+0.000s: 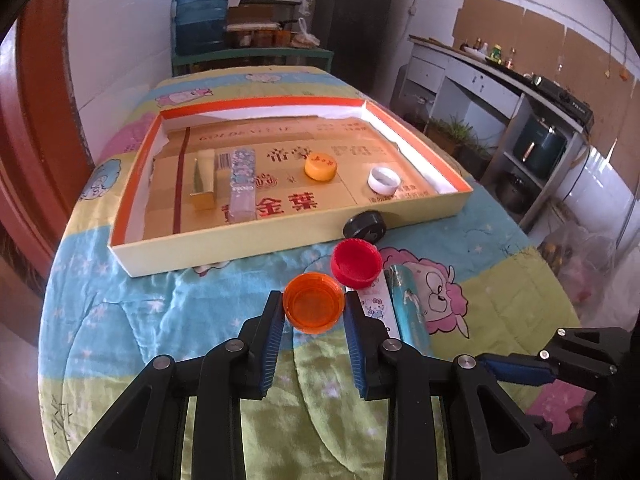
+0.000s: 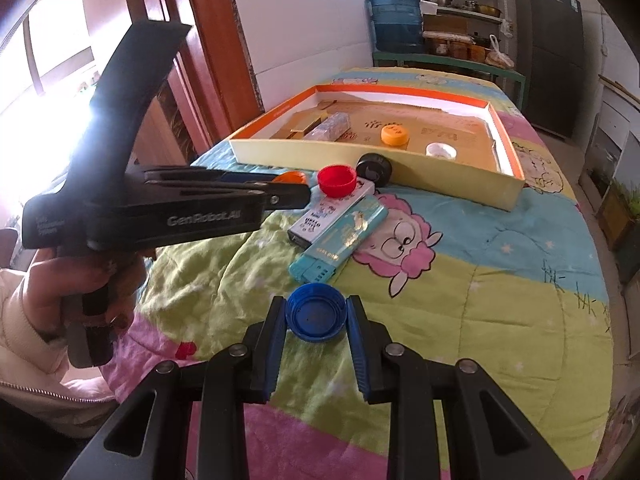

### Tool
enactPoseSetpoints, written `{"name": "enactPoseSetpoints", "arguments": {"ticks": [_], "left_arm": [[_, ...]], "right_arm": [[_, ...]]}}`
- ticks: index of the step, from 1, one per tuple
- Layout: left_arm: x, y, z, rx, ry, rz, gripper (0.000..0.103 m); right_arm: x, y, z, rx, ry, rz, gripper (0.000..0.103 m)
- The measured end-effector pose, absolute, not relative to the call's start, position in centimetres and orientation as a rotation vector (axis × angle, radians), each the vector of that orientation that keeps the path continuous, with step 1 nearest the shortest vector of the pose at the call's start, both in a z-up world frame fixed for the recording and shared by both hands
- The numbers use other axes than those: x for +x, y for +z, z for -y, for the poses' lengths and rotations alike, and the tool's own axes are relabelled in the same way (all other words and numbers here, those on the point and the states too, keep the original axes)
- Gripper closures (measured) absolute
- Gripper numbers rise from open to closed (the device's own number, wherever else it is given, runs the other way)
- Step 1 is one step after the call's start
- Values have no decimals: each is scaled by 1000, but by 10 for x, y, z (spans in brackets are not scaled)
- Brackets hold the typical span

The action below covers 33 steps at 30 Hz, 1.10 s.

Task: Organize rigid objects
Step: 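Carry the orange cap with the left gripper while the right gripper carries the blue cap into the box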

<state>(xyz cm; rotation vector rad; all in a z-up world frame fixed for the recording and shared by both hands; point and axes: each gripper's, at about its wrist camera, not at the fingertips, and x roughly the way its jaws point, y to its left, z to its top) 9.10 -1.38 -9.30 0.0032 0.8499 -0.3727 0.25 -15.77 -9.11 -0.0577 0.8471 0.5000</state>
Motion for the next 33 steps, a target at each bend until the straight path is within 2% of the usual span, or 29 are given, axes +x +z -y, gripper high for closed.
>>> {"name": "enactPoseSetpoints", "arguments": {"ticks": [24, 33], "left_arm": [[131, -53, 23, -29, -363, -782, 72], [157, -56, 32, -38, -340, -811, 72]], "right_arm": [[71, -41, 182, -68, 370, -681, 73], [108, -39, 195, -63, 310, -680, 73]]}}
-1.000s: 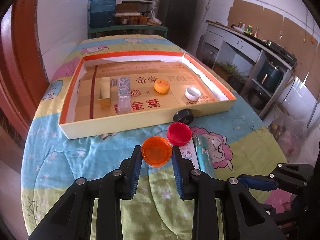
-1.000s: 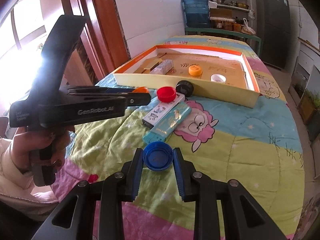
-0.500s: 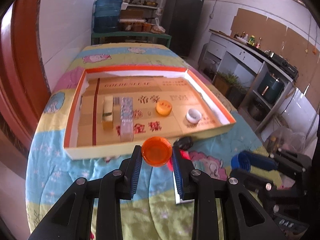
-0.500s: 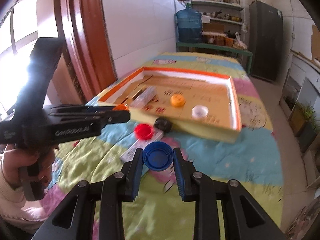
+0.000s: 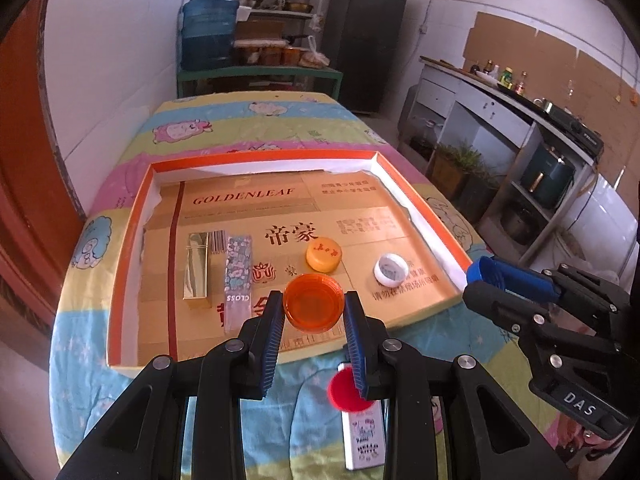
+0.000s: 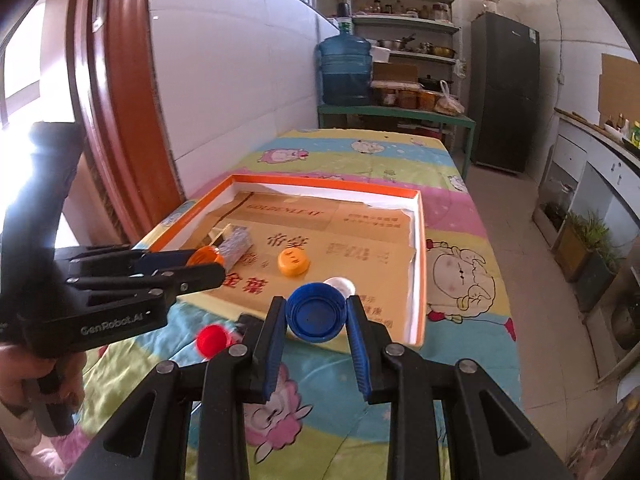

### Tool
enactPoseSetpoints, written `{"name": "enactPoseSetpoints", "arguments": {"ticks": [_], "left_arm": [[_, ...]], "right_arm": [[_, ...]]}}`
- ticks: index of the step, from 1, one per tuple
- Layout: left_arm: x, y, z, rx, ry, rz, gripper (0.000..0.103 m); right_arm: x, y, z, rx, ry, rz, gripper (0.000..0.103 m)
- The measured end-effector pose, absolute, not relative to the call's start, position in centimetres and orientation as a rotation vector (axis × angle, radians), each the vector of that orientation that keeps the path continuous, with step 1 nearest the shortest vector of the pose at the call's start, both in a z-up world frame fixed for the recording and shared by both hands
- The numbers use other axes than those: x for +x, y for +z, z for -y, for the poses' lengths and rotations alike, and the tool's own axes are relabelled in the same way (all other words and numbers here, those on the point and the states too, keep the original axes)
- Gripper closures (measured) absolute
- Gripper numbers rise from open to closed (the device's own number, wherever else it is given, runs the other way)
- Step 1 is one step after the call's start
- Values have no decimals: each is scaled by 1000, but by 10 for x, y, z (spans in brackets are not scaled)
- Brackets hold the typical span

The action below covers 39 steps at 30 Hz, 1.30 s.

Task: Organize rigid objects
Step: 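Carry the orange cap with the left gripper while the right gripper carries the blue cap into the box, then open the left gripper to drop the orange cap while the right gripper releases the blue cap in the box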

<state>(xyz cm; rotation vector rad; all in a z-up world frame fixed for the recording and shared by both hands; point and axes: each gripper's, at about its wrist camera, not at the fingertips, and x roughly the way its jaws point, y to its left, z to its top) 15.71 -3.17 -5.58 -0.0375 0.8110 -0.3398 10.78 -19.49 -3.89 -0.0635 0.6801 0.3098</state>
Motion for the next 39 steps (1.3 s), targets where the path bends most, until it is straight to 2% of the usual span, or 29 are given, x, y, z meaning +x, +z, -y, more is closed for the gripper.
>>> {"name": "enactPoseSetpoints", "arguments": {"ticks": [39], "left_arm": [[207, -98, 50, -15, -288, -958, 72]], "right_arm": [[175, -82, 207, -53, 178, -888, 73]]}}
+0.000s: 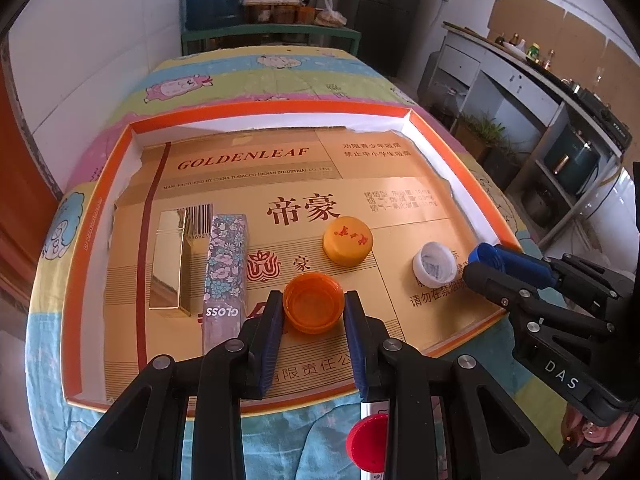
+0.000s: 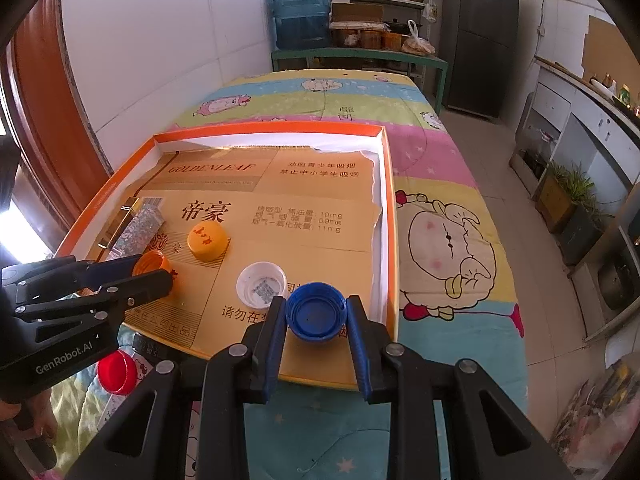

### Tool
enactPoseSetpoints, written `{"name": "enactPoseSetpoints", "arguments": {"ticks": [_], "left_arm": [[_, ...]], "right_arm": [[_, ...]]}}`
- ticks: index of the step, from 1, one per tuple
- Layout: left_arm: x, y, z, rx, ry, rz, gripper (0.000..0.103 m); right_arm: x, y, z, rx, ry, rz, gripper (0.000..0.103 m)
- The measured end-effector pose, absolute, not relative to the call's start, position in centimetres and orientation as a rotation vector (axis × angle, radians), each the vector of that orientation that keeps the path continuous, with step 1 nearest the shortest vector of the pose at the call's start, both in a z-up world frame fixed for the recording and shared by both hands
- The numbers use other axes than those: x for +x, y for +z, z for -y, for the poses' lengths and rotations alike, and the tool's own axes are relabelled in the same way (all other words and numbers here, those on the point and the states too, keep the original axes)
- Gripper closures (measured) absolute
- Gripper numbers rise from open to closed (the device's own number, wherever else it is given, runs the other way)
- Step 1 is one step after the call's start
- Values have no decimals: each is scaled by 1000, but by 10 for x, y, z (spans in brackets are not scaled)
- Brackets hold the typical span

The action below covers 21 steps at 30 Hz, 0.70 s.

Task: Organize rigid objects
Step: 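Open the left gripper to drop the orange cap while the right gripper releases the blue cap in the box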

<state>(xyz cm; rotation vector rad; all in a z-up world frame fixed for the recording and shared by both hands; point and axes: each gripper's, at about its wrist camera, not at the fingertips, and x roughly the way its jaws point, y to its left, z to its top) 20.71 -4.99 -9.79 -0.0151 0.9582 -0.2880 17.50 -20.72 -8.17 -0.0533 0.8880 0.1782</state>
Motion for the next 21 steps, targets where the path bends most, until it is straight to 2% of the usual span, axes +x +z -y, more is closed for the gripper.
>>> {"name": "enactPoseSetpoints", "arguments": {"ticks": [9, 14, 16, 21], "left_arm": [[205, -98, 44, -71, -300, -942, 72], [202, -93, 39, -93, -301, -914, 68], [201, -90, 36, -100, -296, -897, 63], [197, -85, 30, -117, -292, -879, 62]], "right_arm": [[174, -83, 208, -52, 178, -875, 73], [175, -84, 206, -62, 175, -866, 73], [175, -83, 206, -62, 174, -867, 73], [175, -83, 207, -62, 174, -863, 72]]}}
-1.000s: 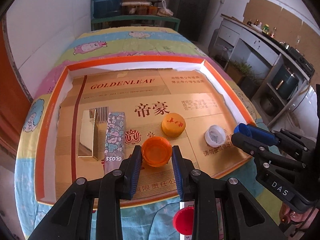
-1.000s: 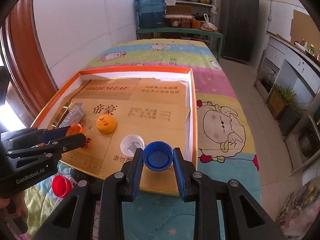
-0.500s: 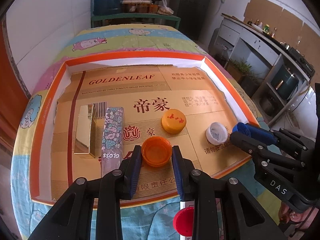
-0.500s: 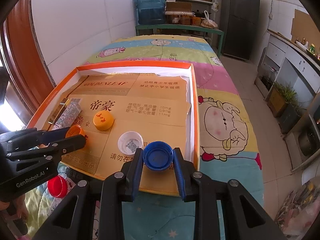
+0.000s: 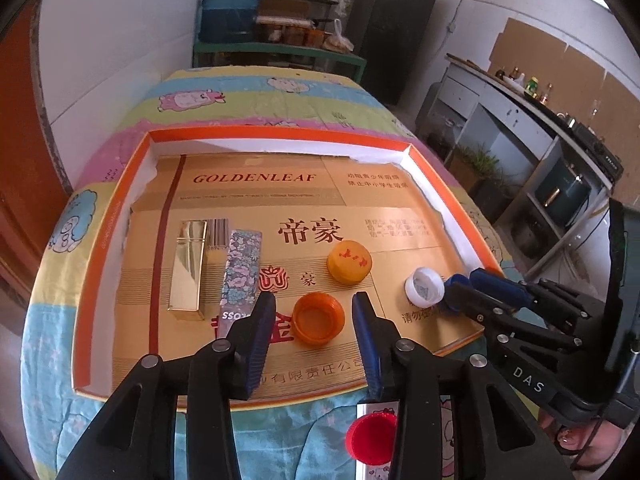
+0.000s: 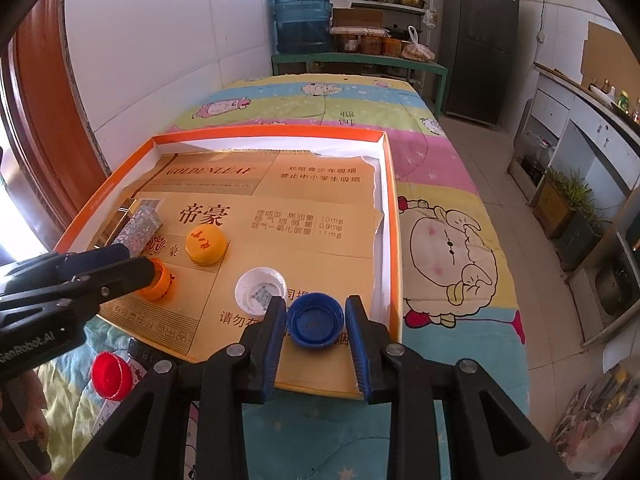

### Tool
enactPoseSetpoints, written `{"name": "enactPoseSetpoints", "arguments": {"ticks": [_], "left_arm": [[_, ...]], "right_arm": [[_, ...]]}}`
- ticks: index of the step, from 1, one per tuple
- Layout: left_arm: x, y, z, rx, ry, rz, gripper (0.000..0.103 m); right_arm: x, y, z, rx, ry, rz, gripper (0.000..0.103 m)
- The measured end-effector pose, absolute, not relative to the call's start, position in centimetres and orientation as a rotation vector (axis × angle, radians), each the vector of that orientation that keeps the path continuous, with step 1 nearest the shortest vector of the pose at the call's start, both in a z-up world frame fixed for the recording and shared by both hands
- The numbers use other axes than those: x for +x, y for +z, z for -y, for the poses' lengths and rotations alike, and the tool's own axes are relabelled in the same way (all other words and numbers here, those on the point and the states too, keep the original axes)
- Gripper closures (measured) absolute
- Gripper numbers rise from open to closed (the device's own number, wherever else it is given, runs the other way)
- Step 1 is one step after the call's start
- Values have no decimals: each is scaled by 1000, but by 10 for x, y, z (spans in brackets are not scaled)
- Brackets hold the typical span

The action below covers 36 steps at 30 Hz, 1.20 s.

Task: Organize rigid objects
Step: 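Open the left gripper to drop the orange cap while the right gripper releases the blue cap in the box, then withdraw both open grippers from the box toward the items on the quilt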

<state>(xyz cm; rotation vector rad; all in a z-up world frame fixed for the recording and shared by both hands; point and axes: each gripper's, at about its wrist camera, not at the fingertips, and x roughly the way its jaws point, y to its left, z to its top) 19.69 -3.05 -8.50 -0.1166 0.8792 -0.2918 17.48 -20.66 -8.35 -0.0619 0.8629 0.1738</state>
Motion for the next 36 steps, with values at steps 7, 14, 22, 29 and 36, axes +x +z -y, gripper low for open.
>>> {"name": "enactPoseSetpoints", "arguments": {"ticks": [7, 14, 22, 29, 36], "left_arm": [[191, -83, 24, -138, -291, -869, 62], [182, -79, 20, -151, -295, -857, 62], [172, -73, 17, -149, -293, -836, 62], [164, -70, 17, -142, -297, -831, 62], [153, -67, 15, -141, -303, -825, 62]], "right_arm": [[173, -82, 207, -45, 173, -859, 69], [167, -80, 209, -18, 173, -854, 65], [160, -74, 210, -7, 162, -841, 65], [151, -69, 207, -9, 165, -834, 65], [144, -66, 204, -10, 167, -833, 65]]}}
